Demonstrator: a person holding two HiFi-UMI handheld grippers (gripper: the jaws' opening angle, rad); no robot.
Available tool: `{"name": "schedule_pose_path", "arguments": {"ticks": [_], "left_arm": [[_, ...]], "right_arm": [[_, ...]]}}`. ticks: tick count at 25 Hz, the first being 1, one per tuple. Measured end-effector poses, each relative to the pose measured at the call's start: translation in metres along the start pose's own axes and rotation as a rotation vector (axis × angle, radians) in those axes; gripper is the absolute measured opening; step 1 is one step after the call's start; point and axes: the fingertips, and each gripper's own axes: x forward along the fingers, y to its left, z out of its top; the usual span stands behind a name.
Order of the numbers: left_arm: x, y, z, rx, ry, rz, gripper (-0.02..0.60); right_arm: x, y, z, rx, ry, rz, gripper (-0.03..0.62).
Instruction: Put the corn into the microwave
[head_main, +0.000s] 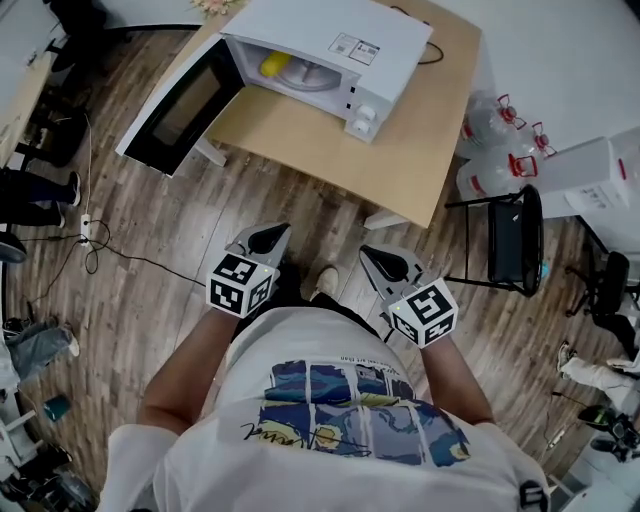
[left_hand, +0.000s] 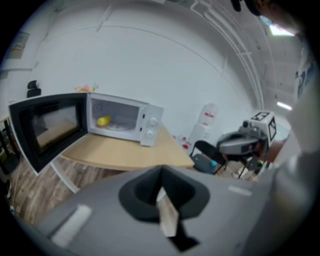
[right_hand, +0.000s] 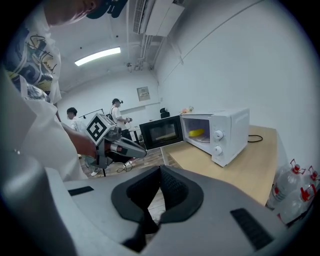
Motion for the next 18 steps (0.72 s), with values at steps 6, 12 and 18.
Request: {"name": "schedule_pose_path", "arguments": {"ticks": [6, 12, 18], "left_arm": [[0.009, 0.001, 0.02, 0.046, -0.019, -0.065, 0.009], [-0.026, 0.015, 0.044, 0.145, -0.063, -0.143, 0.009], [-0.118, 0.104, 0.024, 0.095, -0.091, -0.081, 0.009]], "right_arm": [[0.0, -0.009, 0.007, 0.008, -0.006, -0.074, 0.009], [0.036, 0.001, 0.021, -0.014, 0.035, -0.111, 0.009], [0.134, 0.046, 0.051, -0.109, 0.074, -0.087, 0.009]]}}
